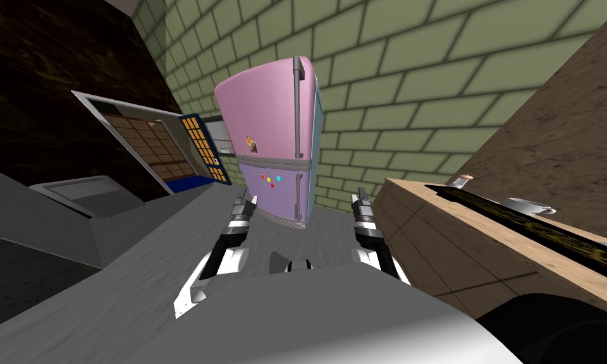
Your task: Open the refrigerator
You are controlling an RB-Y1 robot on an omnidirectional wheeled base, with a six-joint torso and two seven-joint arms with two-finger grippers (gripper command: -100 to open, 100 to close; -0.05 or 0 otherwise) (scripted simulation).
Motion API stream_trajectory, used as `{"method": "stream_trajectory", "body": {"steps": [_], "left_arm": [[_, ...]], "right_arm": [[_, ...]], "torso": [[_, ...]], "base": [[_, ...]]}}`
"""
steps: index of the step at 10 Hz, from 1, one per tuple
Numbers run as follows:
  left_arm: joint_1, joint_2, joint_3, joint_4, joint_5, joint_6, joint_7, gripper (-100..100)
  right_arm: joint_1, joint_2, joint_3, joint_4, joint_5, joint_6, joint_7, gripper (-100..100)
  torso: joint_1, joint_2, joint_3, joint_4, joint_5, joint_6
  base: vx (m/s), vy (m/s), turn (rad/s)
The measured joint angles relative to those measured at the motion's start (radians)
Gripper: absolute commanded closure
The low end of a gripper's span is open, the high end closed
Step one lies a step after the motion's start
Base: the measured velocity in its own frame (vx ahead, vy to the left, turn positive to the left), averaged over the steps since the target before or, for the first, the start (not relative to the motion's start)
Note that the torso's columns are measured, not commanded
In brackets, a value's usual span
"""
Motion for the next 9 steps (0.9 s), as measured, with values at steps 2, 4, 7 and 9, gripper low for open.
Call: {"method": "stream_trajectory", "body": {"steps": [2,4,7,9], "left_arm": [[-0.056,0.012,0.018,0.036,0.005,0.036,0.024,-100],[-0.117,0.016,0.032,0.087,0.008,0.066,0.046,-100],[-0.191,0.029,0.055,0.129,0.016,0.112,0.078,-100],[-0.236,0.034,0.068,0.162,0.02,0.135,0.099,-100]], "right_arm": [[0.0,0.0,0.0,0.0,0.0,0.0,0.0,0],[0.0,0.0,0.0,0.0,0.0,0.0,0.0,0],[0.0,0.0,0.0,0.0,0.0,0.0,0.0,0],[0.0,0.0,0.0,0.0,0.0,0.0,0.0,0]], "torso": [[-0.002,0.001,0.0,0.0,-0.001,0.0],[-0.002,0.0,0.0,0.0,-0.001,0.0],[-0.001,0.001,0.001,0.0,0.0,0.0],[-0.001,0.0,0.0,0.0,0.0,0.0]], "base": [[-0.003,-0.05,-0.033],[-0.003,-0.063,-0.046],[-0.012,-0.05,-0.04],[-0.003,-0.049,-0.034]]}}
